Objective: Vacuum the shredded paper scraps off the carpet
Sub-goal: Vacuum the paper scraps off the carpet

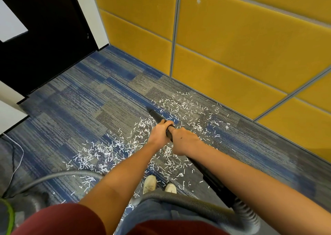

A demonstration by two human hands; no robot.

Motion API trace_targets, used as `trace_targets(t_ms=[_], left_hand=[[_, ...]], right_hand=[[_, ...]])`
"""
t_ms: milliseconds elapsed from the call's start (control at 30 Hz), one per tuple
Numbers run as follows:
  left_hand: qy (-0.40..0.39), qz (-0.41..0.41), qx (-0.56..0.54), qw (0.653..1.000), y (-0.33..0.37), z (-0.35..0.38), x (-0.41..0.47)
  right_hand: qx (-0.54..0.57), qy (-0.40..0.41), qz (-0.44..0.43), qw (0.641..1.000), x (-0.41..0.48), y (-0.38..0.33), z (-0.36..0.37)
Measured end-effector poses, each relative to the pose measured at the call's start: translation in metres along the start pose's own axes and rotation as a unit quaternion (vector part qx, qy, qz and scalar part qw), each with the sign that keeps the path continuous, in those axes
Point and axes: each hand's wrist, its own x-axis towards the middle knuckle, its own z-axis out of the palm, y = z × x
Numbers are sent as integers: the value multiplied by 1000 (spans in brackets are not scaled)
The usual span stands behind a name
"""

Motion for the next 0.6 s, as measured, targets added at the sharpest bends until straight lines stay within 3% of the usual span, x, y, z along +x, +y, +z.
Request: trace_targets(t_ms=[600], left_hand=[[-20,17,-12,1000,2,-1,27]], right_hand=[[29,8,18,999,17,8,-13]])
